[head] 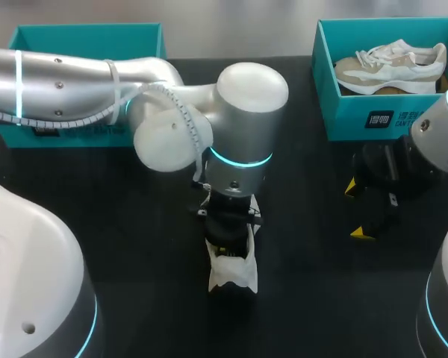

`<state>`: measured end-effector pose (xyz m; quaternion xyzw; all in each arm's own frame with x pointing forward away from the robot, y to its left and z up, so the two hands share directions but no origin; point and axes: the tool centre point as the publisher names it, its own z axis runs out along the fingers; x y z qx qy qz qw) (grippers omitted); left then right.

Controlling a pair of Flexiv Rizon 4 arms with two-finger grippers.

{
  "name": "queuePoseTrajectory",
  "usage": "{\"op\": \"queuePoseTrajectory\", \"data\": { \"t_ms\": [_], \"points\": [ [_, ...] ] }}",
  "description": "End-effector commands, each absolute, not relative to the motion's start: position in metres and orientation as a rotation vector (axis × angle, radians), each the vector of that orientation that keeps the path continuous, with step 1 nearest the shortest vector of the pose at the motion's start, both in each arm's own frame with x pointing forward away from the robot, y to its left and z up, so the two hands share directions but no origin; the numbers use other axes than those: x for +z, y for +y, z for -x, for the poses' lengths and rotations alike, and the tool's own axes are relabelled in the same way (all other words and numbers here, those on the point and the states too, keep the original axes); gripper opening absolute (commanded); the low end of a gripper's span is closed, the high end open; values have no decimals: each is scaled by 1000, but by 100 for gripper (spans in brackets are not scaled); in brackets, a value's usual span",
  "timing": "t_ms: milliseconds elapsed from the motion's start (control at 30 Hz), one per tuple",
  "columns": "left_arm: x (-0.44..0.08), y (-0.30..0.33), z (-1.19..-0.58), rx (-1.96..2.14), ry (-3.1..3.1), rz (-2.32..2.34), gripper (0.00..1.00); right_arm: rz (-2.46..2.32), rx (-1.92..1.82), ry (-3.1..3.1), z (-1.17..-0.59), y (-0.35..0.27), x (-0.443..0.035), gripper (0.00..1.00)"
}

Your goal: Take the shoe out of the shoebox, open the shoe tongue, remove and reinsert the insole, then place the shoe into the shoebox

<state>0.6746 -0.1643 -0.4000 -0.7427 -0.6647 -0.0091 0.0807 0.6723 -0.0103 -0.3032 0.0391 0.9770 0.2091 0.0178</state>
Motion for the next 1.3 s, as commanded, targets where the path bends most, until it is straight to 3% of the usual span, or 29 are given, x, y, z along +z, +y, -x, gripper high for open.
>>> {"op": "queuePoseTrajectory", "data": {
  "t_ms": [33,633,967,1300],
  "points": [
    [-420,-169,-676,8,-2037,2209,0,-123,646,3033,-671,-10,-304,100],
    [-369,-178,-664,249,-2022,2253,0,-123,646,3033,-671,-10,-304,100],
    [-386,-203,-630,438,-1871,2274,0,-123,646,3033,-671,-10,-304,100],
    [-415,-197,-634,290,-1931,2295,0,-123,646,3033,-671,-10,-304,100]
  ]
}}
